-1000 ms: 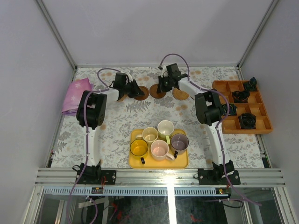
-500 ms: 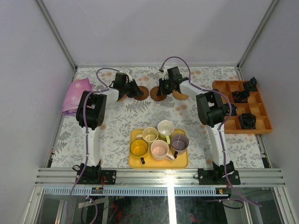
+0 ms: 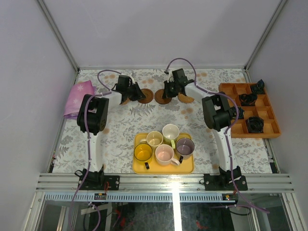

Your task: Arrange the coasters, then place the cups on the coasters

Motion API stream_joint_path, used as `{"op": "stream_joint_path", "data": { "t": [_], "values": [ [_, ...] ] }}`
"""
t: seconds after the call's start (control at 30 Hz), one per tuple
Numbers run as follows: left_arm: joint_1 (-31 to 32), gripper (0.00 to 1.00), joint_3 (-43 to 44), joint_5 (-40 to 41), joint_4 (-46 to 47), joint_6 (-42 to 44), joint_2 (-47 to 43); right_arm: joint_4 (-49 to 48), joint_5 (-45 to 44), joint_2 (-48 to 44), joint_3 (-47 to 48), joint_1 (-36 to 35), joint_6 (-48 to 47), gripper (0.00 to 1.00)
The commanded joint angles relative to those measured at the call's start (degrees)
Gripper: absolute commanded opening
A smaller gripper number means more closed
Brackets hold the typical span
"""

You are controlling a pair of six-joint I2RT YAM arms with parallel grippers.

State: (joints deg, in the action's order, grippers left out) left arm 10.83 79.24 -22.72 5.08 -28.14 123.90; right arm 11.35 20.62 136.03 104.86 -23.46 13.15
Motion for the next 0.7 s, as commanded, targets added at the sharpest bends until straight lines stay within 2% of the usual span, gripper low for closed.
{"op": "stream_joint_path", "data": {
  "t": [0.0, 0.67],
  "values": [
    [-0.28, 0.16, -1.61, 1.9, -1.43, 1.6, -2.02, 3.66, -3.25, -0.67, 1.89, -0.52, -1.58, 0.0],
    [-0.99, 0.14, -3.82, 3.41, -2.92, 2.26, -4.52, 5.41, -2.87, -2.27, 6.8, -0.52, -2.86, 0.0]
  ]
}}
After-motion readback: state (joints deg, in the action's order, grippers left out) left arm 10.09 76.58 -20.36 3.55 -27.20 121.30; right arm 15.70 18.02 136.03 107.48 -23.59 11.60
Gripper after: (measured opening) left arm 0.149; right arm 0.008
